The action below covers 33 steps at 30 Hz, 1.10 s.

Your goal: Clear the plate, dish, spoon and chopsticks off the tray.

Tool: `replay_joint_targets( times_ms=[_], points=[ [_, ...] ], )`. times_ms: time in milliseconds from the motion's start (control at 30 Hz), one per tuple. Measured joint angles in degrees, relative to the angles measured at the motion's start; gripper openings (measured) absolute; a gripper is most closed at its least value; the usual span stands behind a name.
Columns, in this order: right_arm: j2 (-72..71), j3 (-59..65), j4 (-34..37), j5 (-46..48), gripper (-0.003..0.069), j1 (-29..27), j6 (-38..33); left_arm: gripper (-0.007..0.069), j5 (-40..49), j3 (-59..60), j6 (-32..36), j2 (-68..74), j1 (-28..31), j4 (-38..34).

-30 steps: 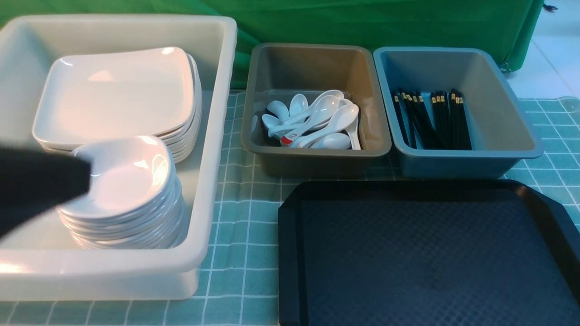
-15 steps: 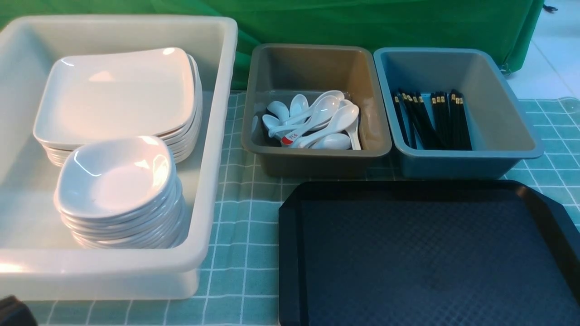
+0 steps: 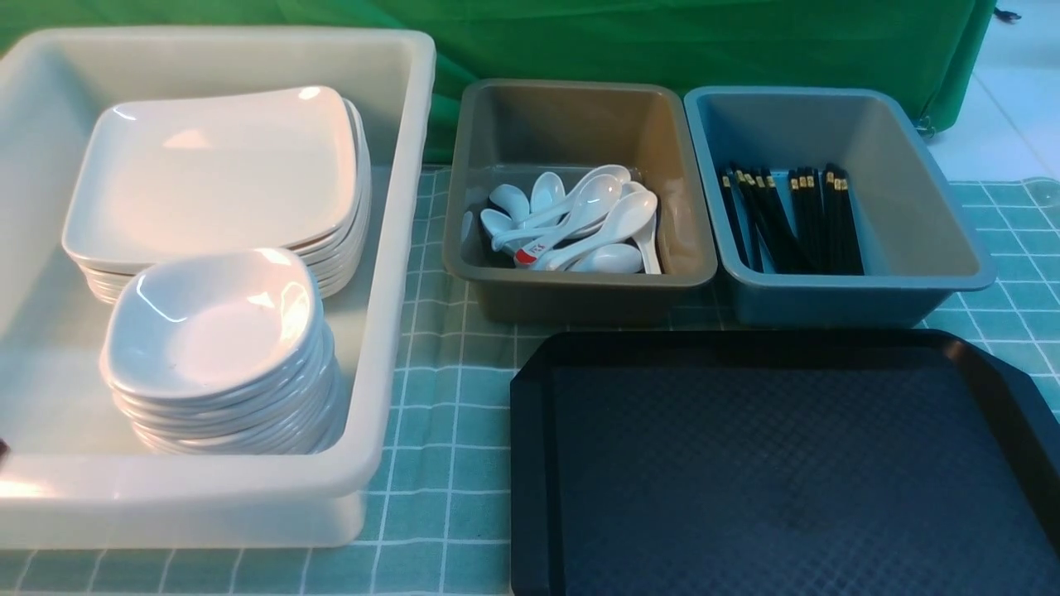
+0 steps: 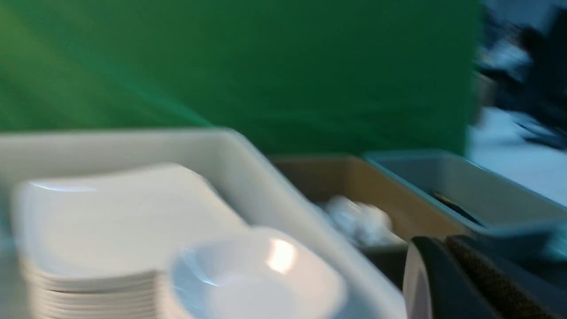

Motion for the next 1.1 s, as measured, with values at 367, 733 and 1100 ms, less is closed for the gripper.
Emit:
replay_joint_targets(
  times_ms=[367,733,1100],
  points=[
    [0.0,0.0,0.0,0.0,0.0199,0.0,0.0,0.0010,-0.4,15.0,-3.7,-0.3,10.4,6.3],
    [0.0,0.0,0.0,0.0,0.0216,0.0,0.0,0.0012,0.7,15.2,-3.9,-0.3,10.4,5.8],
    [0.0,0.0,0.0,0.0,0.0235,0.0,-0.7,0.0012,0.7,15.2,-3.9,-0.3,10.4,5.8]
  ],
)
